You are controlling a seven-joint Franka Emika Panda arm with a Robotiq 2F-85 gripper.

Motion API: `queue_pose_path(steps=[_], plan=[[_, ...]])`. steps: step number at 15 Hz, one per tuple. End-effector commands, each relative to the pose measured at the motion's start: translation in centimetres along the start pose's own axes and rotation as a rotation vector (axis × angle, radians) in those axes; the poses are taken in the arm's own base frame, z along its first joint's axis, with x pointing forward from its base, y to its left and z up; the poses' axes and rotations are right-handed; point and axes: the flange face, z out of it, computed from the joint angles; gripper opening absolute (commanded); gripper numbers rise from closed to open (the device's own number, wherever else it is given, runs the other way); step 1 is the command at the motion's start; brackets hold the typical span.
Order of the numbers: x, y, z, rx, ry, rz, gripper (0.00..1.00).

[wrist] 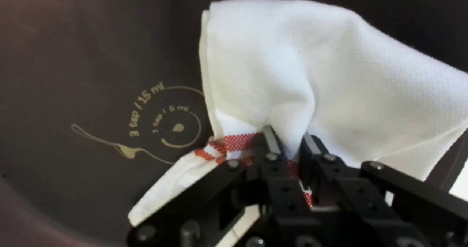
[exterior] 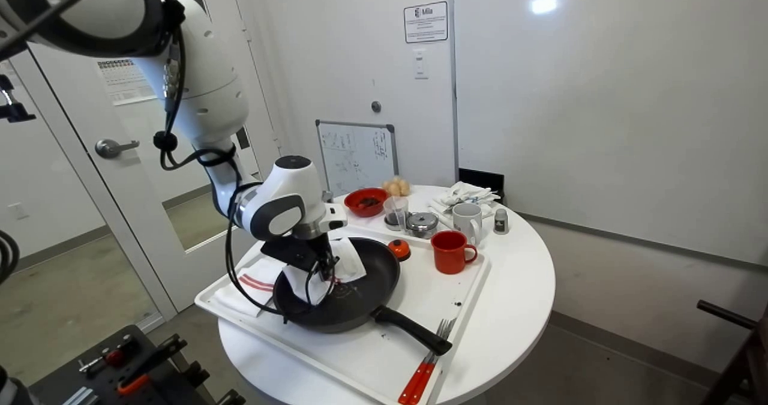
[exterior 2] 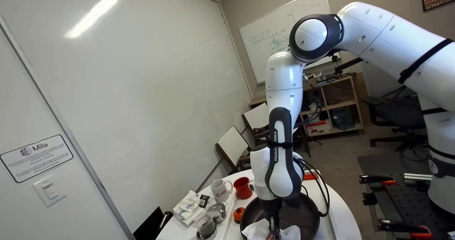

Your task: Use the napkin on the top to wipe the pan

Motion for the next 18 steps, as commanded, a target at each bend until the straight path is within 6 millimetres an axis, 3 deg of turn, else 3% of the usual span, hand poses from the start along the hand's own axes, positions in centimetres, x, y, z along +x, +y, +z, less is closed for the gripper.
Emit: queue_pose_path(steps=[1, 8, 13, 18], plan=[[-1.4, 1.3, -1.2, -0.018, -0.056, 0.035, 0.04], [-4.2, 3.8, -3.1, -0.053, -0.176, 0.132, 0.04], [-5.9, 5.9, -3.4, -0.068, -0.237, 0.197, 0.04], [-5.8, 4.7, -5.4, -0.082, -0.172, 0.158, 0.04]])
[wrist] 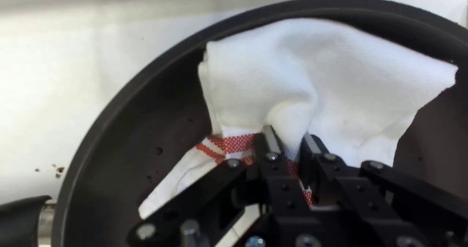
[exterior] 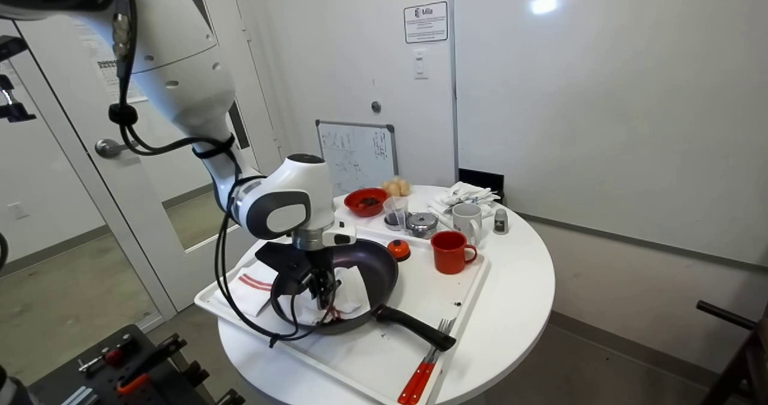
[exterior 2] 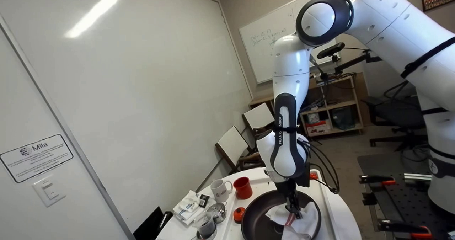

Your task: Use the napkin on the top to wipe the pan

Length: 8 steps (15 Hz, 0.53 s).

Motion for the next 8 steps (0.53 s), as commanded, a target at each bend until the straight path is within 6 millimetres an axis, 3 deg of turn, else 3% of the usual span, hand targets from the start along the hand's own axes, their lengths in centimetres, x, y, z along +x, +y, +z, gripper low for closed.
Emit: queue_pose_path(steps=[1, 8], plan=[[-1.4, -1.4, -2.9, -0.017, 0.055, -0.022, 0.04], [-3.2, -6.1, -8.4, -0.063, 0.172, -0.147, 0.04]])
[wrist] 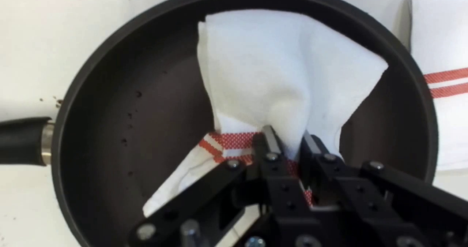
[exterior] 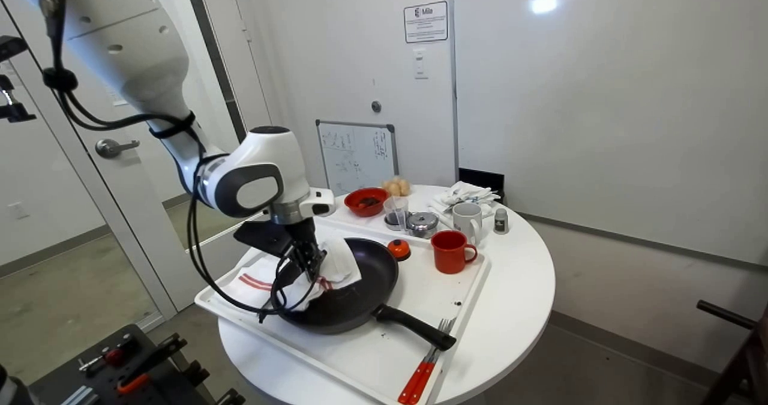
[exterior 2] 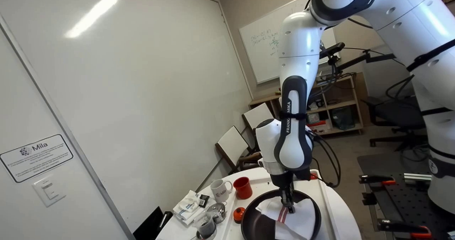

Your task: Use the napkin on the top to wipe the pan

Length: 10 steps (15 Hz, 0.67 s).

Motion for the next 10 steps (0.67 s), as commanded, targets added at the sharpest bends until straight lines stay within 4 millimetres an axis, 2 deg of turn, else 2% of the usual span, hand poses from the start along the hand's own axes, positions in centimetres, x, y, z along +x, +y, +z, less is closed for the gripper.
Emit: queue_pose_path(steps=[1, 6, 10], plan=[[-1.0, -2.9, -3.8, -0.031, 0.06, -0.079, 0.04], [1.0, -7.7, -7.7, -0.07, 0.121, -0.231, 0.04], [3.0, -11.4, -9.0, -0.095, 0.13, -0.344, 0.04]])
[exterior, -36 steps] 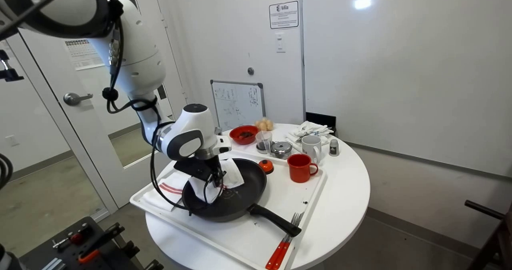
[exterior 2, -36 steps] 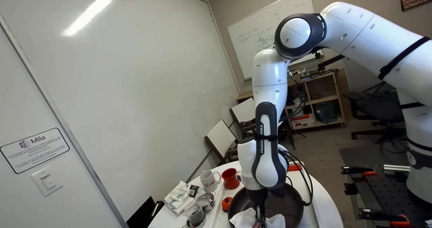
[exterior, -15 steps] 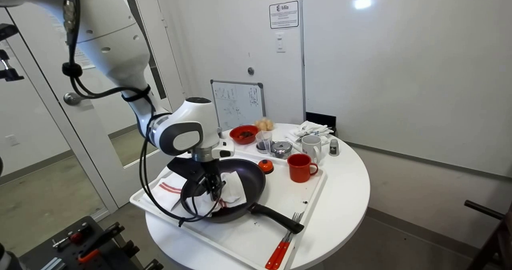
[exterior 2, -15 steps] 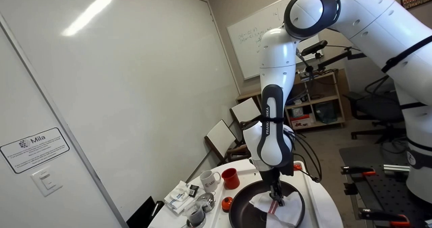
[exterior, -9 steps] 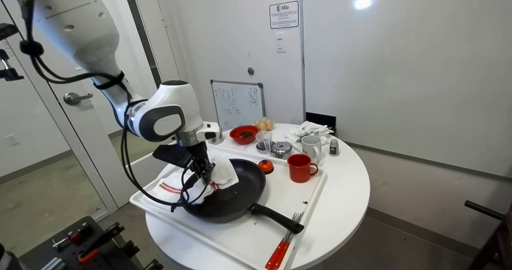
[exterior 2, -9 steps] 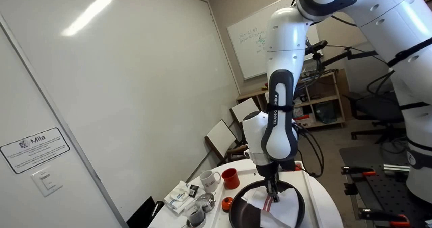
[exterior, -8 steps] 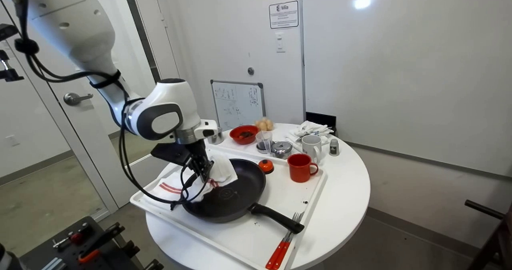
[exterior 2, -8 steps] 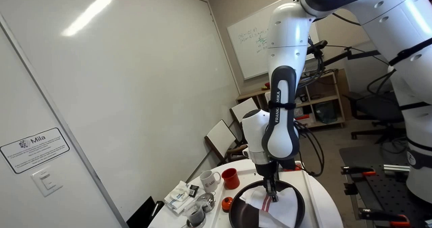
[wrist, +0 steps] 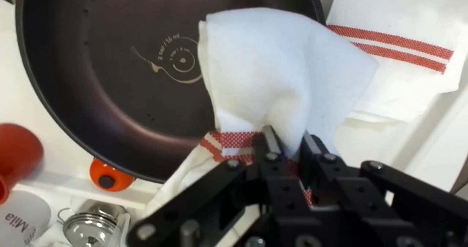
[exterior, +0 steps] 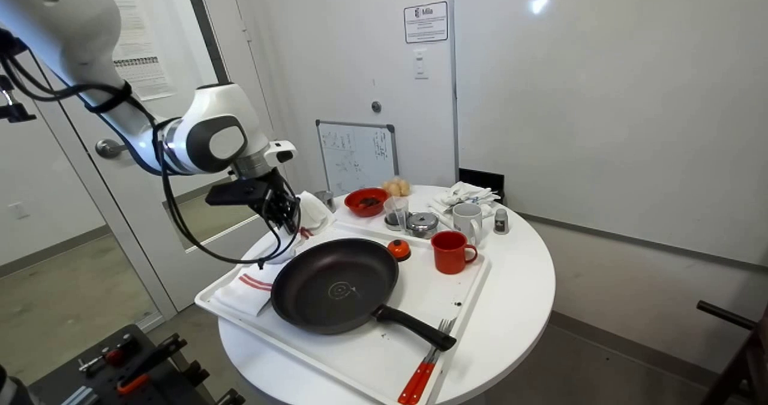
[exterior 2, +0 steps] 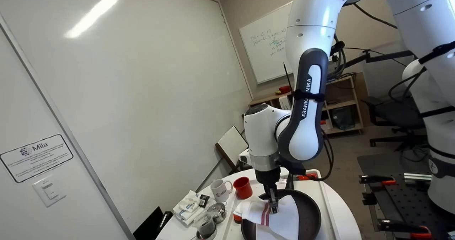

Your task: Use the napkin on the top to wipe the pan

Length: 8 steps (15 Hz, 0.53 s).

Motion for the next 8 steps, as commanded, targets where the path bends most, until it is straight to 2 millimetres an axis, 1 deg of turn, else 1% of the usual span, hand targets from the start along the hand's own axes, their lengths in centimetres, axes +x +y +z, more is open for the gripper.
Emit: queue_pose_path(steps=[1, 3, 5, 8], plan=[[2.9, -2.1, -1.0, -0.021, -0.012, -0.08, 0.04], [4.6, -3.0, -0.4, -0.015, -0.033, -0.11, 0.04], [6.1, -3.5, 0.8, 0.006, -0.07, -0.12, 0.04], [7.5, -4.2, 2.7, 0.038, -0.127, -0.123, 0.04]])
